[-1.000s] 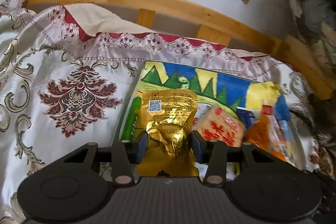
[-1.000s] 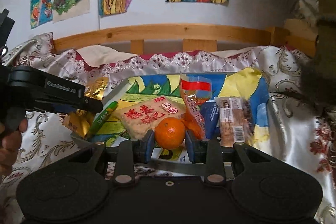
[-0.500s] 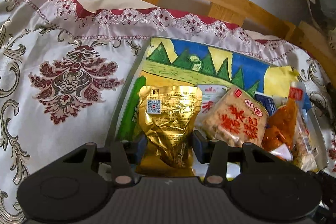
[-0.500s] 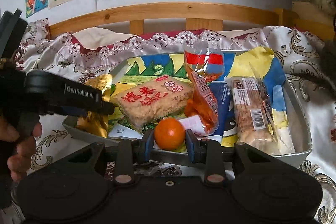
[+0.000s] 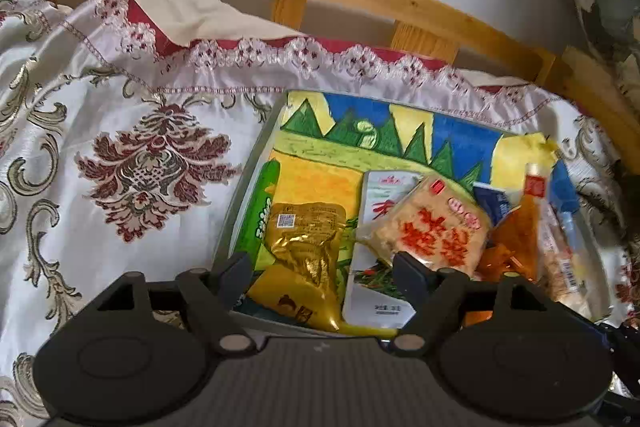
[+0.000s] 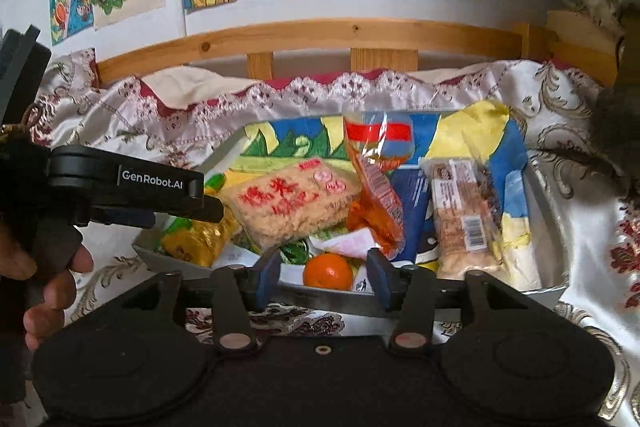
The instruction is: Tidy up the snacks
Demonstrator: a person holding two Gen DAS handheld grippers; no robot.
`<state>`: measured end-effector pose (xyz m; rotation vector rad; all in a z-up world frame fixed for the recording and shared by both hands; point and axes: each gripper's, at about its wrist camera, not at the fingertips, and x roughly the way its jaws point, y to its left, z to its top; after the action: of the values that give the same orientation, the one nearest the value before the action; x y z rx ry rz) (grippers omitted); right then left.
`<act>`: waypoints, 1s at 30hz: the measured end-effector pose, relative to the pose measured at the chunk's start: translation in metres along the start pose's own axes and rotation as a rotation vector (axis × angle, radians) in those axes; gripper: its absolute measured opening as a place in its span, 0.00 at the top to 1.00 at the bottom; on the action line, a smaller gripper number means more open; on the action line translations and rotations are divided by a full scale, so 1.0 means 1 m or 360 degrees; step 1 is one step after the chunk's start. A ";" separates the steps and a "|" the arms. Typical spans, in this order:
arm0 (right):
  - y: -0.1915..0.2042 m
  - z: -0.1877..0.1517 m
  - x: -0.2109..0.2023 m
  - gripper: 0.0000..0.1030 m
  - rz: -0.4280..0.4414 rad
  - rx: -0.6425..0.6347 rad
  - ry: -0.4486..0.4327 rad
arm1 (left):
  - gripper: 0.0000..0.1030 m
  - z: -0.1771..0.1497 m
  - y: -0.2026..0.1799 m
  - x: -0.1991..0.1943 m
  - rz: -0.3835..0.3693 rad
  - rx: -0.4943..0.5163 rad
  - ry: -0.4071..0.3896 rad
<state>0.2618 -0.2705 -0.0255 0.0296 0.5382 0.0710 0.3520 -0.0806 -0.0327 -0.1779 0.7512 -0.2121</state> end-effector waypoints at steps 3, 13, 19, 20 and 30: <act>0.000 0.007 -0.014 0.38 0.0006 0.0008 -0.0040 | 0.13 0.003 -0.003 -0.014 -0.0002 0.0000 -0.0024; -0.005 0.023 -0.082 0.09 0.0006 0.0023 -0.0211 | 0.01 0.000 -0.007 -0.091 -0.0015 0.0032 -0.0191; -0.005 0.016 -0.131 0.03 -0.0007 0.0036 -0.0327 | 0.01 -0.020 -0.006 -0.143 0.0029 0.0027 -0.0344; -0.005 0.015 -0.141 0.02 -0.0012 0.0042 -0.0362 | 0.01 -0.024 -0.006 -0.153 0.0035 0.0027 -0.0380; 0.005 -0.005 -0.212 0.01 -0.0054 0.0045 -0.0568 | 0.00 -0.068 -0.007 -0.220 0.0057 0.0013 -0.0515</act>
<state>0.0773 -0.2811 0.0794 0.0592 0.1831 0.0236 0.1477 -0.0369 0.0648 -0.1857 0.4313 -0.1476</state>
